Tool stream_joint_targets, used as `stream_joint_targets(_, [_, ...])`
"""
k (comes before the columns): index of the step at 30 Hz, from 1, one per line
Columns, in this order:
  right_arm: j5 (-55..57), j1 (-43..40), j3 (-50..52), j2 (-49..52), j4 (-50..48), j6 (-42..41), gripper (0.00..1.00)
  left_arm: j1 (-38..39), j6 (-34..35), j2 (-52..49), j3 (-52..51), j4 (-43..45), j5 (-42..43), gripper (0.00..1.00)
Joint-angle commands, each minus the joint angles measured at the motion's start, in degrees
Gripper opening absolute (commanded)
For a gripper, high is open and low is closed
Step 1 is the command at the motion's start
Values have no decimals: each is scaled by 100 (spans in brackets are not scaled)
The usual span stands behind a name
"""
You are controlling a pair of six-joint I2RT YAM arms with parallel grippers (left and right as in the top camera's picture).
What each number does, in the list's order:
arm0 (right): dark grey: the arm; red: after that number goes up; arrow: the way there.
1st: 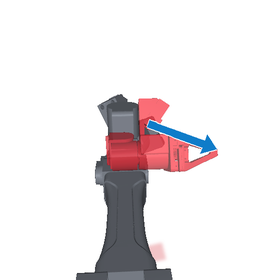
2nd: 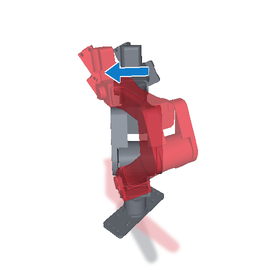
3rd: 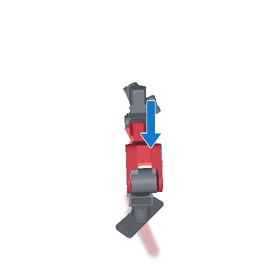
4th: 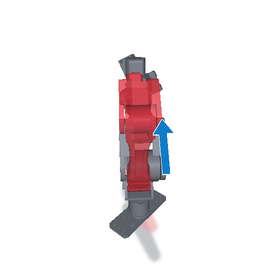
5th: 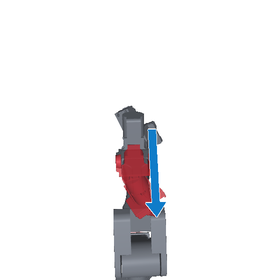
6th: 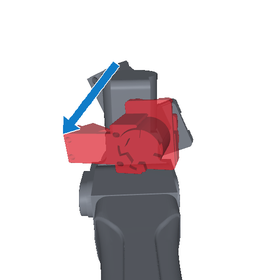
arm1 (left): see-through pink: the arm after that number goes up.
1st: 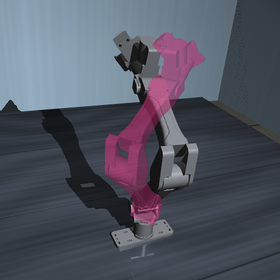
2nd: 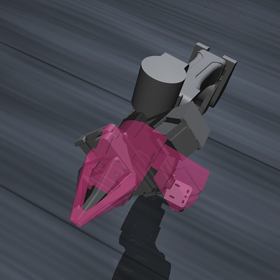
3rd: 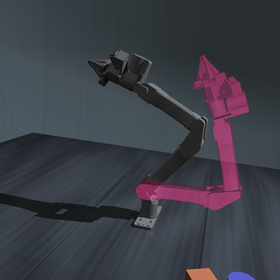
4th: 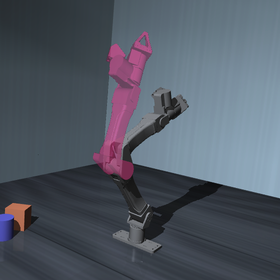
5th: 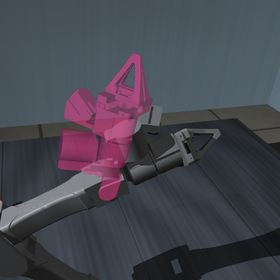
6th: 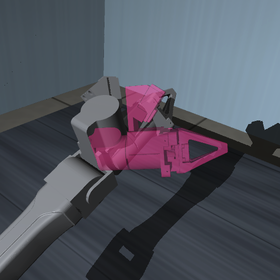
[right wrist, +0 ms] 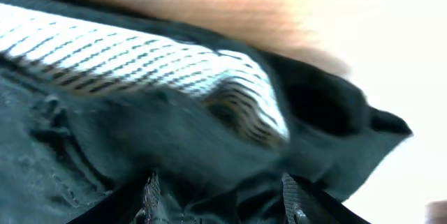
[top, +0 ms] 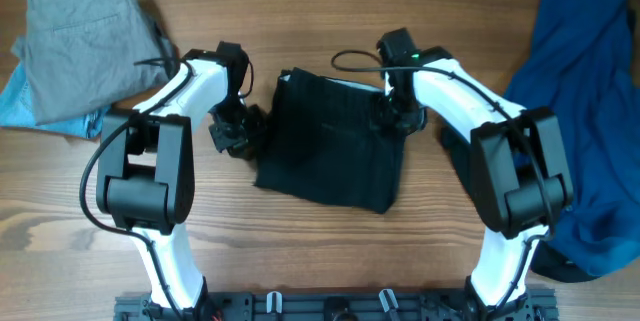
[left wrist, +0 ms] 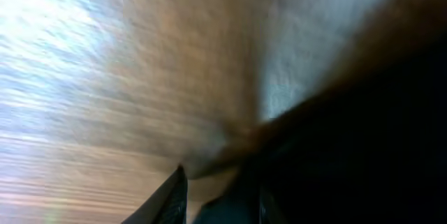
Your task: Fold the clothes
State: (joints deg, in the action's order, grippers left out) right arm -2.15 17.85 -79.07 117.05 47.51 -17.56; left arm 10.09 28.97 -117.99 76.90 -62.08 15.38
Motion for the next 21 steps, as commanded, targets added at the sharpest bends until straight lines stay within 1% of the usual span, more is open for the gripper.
stream_joint_targets(1, [649, -103, -208, 155, -81, 348, 63, -28, -175, 221, -74, 85, 516, 29])
stream_joint_targets(3, [649, -101, -236, 155, -90, 409, 64, -57, -173, 568, -74, 352, 511, 30])
stream_joint_targets(4, [643, -101, -236, 155, -87, 385, 64, -98, -173, 844, -74, 651, 514, 33])
stream_joint_targets(5, [627, -101, -236, 155, -87, 387, 64, -129, -173, 1016, -74, 894, 518, 42])
stream_joint_targets(6, [627, -101, -236, 155, -92, 387, 64, -144, -170, 1139, -74, 1119, 518, 55])
stream_joint_targets(7, [625, -101, -236, 155, -92, 389, 64, -162, -170, 1239, -74, 1351, 527, 80])
stream_joint_targets(8, [623, -101, -234, 157, -90, 385, 64, -162, -179, 1307, -74, 1631, 573, 93])
stream_joint_targets(9, [616, -101, -229, 157, -87, 382, 64, -162, -256, 1322, -74, 1843, 673, 97])
stream_joint_targets(10, [597, -101, -229, 157, -85, 385, 64, -162, -490, 1320, -76, 2118, 942, 100])
stream_joint_targets(11, [555, -101, -229, 157, -85, 385, 64, -162, -634, 1292, -79, 2302, 1121, 100])
stream_joint_targets(16, [468, -101, -225, 157, -68, 343, 64, -157, -756, 979, -81, 2830, 1261, 100])
stream_joint_targets(19, [382, -101, -225, 157, -68, 343, 64, -157, -951, 621, -81, 2988, 1469, 100])
stream_joint_targets(21, [382, -101, -225, 157, -61, 343, 64, -155, -1086, 372, -81, 3147, 1755, 100])
